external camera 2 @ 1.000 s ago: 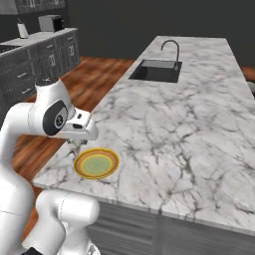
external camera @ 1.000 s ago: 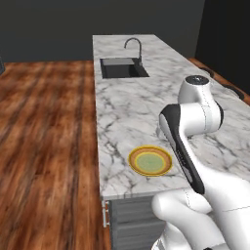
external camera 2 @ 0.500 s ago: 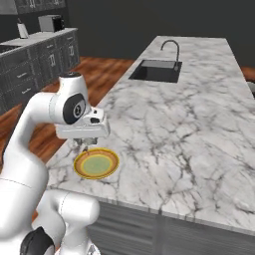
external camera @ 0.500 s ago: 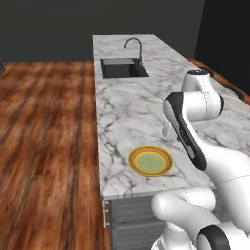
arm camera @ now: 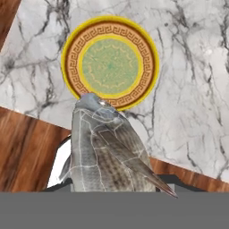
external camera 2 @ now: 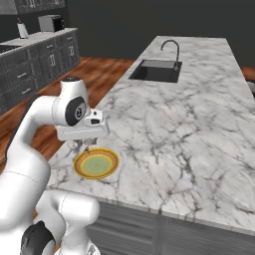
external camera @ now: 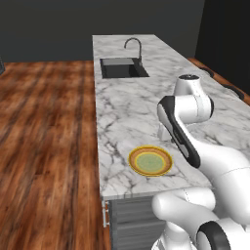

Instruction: Take the fish from the oven and place it on the plate on the counter.

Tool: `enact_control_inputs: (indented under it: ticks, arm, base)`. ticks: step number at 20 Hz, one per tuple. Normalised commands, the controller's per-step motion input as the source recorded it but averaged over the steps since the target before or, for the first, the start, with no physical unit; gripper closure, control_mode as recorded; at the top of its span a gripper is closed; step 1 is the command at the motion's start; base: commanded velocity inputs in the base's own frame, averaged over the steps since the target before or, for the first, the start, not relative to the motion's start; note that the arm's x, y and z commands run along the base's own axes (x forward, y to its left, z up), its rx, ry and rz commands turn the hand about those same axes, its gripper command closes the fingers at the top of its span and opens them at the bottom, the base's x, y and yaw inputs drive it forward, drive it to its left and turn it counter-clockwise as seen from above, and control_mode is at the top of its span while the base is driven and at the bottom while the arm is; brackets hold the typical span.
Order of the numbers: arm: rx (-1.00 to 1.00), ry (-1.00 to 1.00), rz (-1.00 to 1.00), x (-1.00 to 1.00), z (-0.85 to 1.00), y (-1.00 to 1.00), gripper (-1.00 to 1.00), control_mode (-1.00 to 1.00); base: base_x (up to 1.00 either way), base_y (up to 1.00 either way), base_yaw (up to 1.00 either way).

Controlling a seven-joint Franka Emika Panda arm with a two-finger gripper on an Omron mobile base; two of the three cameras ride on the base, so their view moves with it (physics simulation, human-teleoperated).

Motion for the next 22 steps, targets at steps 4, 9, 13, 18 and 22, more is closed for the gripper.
enact_control_inputs:
  ticks: [4, 9, 13, 18, 22]
  arm:
    - [0.01, -0.08, 0.04, 0.47, -0.41, 0.33, 1.0, -1.0]
    - [0.03, -0.05, 0.01, 0.57, -0.7, 0.21, 1.0, -1.0]
    - [0.06, 0.0, 0.0, 0.69, -0.84, -0.07, 1.0, -1.0]
    - [0.04, 0.03, 0.0, 0.73, -0.73, -0.08, 1.0, -1.0]
    - [0.01, 0.08, 0.0, 0.54, -0.51, 0.0, 1.0, -1.0]
  base:
    - [0.0, 0.0, 0.0]
    - [0.0, 0.0, 0.0]
    - [0.0, 0.0, 0.0]
    - [0.0, 0.0, 0.0]
    - [0.0, 0.0, 0.0]
